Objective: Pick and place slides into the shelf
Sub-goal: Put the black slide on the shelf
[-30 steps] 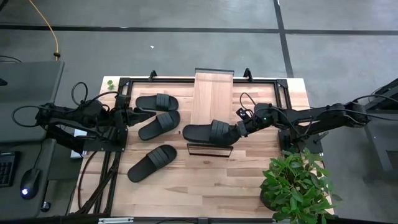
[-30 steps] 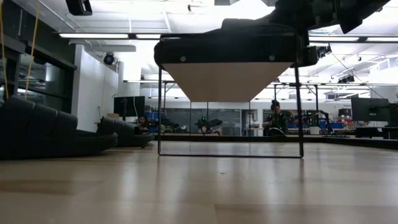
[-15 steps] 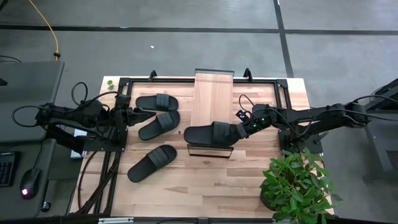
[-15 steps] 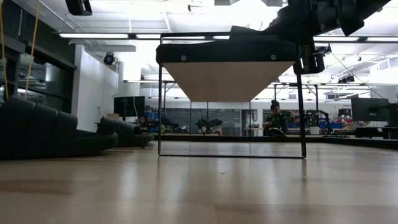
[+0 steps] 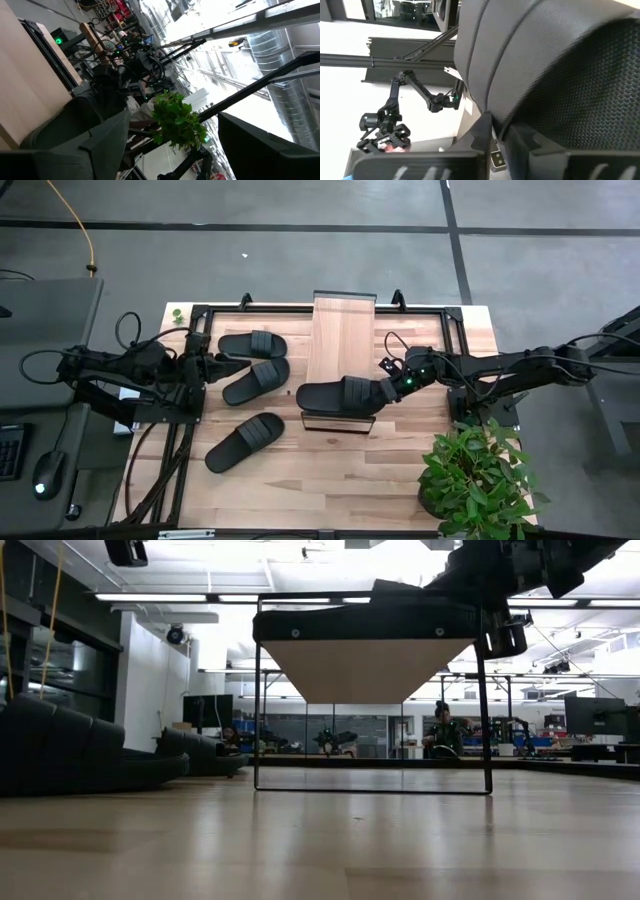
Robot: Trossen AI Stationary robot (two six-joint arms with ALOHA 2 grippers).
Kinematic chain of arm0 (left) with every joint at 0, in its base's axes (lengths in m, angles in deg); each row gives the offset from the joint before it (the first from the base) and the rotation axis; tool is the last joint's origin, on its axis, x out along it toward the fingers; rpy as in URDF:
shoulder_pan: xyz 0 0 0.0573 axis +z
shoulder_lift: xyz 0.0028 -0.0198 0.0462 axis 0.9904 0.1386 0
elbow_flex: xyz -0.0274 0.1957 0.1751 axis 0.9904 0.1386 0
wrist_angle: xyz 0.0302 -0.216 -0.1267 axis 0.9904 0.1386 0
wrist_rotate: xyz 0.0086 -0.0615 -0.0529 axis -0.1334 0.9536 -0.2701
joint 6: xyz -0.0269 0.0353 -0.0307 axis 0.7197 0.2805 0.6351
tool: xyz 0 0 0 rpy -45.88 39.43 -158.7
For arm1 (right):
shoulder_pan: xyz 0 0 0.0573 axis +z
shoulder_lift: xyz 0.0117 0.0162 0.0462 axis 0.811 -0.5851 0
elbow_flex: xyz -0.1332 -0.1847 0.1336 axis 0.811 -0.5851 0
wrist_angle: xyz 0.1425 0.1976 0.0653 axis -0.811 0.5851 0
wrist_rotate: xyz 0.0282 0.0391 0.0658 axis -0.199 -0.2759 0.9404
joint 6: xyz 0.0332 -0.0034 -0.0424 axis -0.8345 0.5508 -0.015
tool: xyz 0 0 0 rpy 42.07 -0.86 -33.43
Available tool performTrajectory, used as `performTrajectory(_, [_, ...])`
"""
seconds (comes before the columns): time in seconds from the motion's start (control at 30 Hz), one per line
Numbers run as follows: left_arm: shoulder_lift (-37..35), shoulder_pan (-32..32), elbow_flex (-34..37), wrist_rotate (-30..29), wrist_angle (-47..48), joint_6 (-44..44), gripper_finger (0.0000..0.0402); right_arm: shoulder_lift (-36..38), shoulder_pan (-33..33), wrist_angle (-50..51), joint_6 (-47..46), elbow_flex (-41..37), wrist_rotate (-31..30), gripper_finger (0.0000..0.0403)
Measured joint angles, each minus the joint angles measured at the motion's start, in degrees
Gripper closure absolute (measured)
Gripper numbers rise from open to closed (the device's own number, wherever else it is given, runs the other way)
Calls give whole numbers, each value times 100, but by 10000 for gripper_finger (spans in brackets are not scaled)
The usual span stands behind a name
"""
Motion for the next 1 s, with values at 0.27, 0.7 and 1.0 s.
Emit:
performTrajectory(0.27, [0,-1,0,-6,77,35,117,0,0,7,-17,0,35,324])
performTrajectory(0.7, [0,-1,0,-6,77,28,117,98,-1,23,-111,0,181,277])
performTrajectory(1.0, [0,1,0,-6,92,18,117,680,-153,731,-82,0,210,277])
